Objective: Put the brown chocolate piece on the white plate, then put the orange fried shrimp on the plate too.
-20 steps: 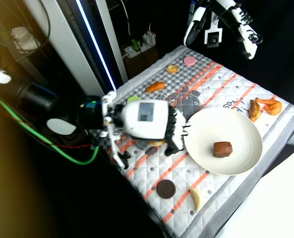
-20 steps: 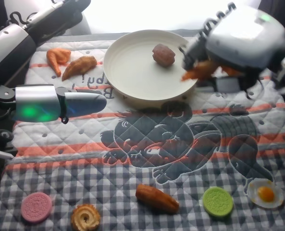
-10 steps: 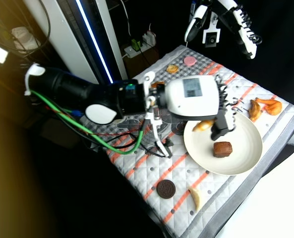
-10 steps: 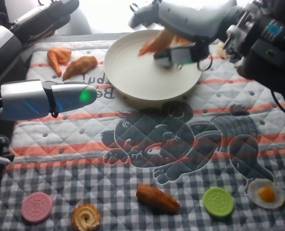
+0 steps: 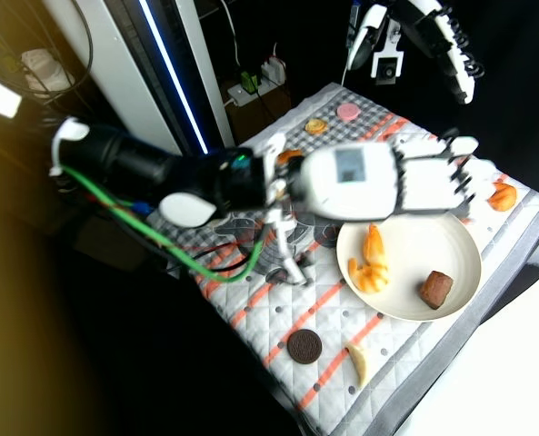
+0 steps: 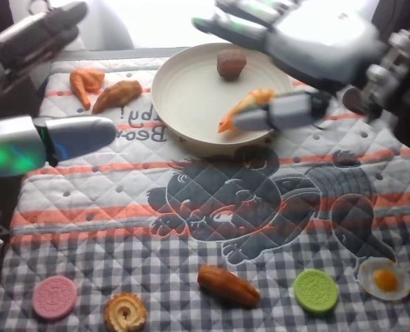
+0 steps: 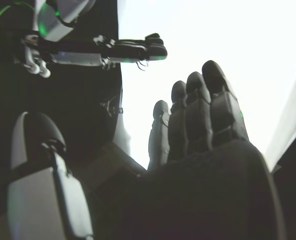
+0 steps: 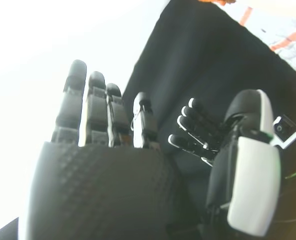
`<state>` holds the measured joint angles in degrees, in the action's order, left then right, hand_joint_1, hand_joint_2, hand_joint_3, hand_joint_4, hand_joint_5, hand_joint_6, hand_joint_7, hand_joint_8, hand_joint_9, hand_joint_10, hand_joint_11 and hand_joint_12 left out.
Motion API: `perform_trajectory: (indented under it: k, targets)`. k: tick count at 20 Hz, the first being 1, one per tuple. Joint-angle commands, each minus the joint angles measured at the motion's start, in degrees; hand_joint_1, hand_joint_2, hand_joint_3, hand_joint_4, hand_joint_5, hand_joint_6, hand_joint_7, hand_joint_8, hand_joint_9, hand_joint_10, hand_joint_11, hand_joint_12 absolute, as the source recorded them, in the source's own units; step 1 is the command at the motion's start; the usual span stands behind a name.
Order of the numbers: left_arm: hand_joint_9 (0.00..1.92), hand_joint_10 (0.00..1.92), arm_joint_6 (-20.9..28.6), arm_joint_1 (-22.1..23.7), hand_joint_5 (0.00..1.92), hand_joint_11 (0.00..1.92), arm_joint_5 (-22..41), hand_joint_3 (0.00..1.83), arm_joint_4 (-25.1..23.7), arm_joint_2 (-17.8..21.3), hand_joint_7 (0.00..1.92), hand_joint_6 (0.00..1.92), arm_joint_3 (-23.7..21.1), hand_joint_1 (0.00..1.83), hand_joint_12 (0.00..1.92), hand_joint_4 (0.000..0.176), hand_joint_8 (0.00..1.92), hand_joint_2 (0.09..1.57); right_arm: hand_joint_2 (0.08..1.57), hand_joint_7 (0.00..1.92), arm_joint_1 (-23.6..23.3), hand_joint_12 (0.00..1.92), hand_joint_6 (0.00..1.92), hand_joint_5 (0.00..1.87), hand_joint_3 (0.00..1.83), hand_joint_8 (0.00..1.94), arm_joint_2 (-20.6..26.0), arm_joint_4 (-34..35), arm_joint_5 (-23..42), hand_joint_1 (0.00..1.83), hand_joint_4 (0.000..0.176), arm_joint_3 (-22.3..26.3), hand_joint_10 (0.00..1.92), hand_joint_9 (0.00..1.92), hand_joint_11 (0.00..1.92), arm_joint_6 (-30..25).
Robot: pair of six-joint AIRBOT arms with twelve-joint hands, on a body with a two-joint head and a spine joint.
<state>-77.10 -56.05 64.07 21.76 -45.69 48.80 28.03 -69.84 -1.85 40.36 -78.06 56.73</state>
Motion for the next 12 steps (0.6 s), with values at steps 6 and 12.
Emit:
perform_trajectory:
  k: [6, 12]
  targets:
    - [0.10, 0.01, 10.67, -3.27, 0.08, 0.00, 12.90, 0.01, 0.50, 0.59, 0.17, 0.00, 2.51, 0.78, 0.36, 0.171, 0.00, 0.85, 0.90, 0.02, 12.21, 0.00, 0.00, 0.00, 0.00, 0.00, 10.94, 7.43, 26.35, 0.55, 0.176, 9.48, 0.00, 0.00, 0.00, -0.91]
    - [0.12, 0.00, 17.87, -6.03, 0.00, 0.00, 22.64, 0.01, -1.51, 2.27, 0.15, 0.00, 2.16, 0.75, 0.41, 0.159, 0.00, 0.90, 0.89, 0.01, 29.83, 0.00, 0.00, 0.00, 0.00, 0.00, 20.37, 13.33, 46.34, 0.61, 0.176, 17.99, 0.00, 0.00, 0.00, -6.43]
